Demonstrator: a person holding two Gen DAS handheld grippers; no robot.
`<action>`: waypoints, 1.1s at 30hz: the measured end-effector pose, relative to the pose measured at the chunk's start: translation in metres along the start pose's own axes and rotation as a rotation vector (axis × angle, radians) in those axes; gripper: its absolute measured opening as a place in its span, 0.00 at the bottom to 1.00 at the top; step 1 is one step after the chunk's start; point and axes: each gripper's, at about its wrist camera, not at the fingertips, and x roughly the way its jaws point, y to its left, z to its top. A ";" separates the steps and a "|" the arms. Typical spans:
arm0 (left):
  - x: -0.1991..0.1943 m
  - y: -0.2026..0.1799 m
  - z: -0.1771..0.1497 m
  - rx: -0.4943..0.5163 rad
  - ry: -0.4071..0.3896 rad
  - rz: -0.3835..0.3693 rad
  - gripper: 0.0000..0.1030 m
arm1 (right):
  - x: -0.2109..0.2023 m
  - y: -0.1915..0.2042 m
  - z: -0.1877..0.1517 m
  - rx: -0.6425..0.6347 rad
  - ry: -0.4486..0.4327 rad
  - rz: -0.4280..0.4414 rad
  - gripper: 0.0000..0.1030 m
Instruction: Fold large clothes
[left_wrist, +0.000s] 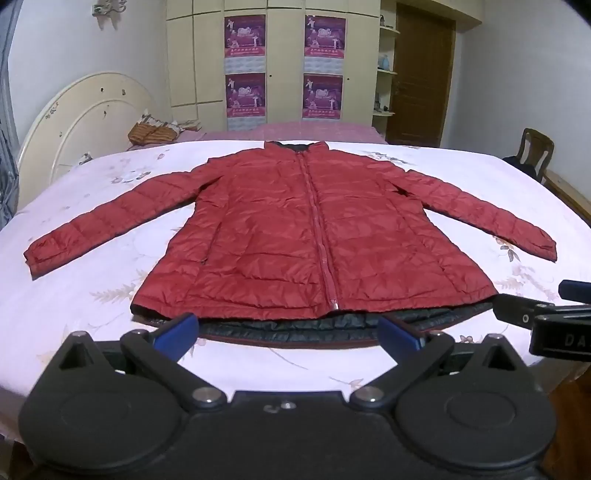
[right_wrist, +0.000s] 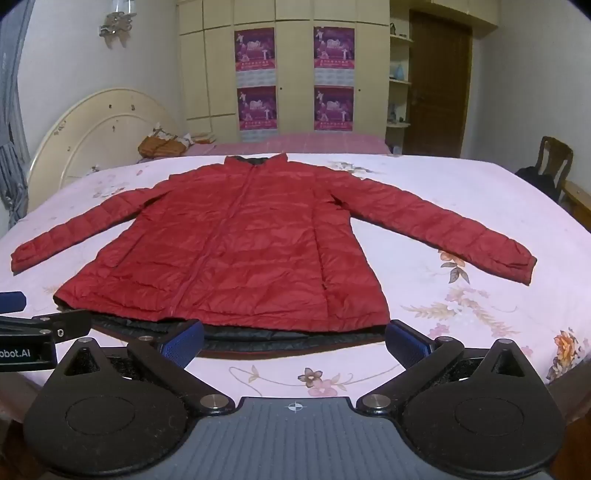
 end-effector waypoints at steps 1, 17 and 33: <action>0.000 0.000 0.000 0.000 -0.002 0.002 1.00 | 0.000 0.000 0.000 -0.002 0.005 -0.003 1.00; -0.001 0.006 0.001 -0.011 -0.003 0.014 1.00 | -0.002 0.002 0.003 -0.012 -0.003 -0.006 1.00; 0.000 0.006 0.002 -0.010 -0.004 0.017 1.00 | -0.002 -0.002 0.006 -0.005 -0.007 -0.010 1.00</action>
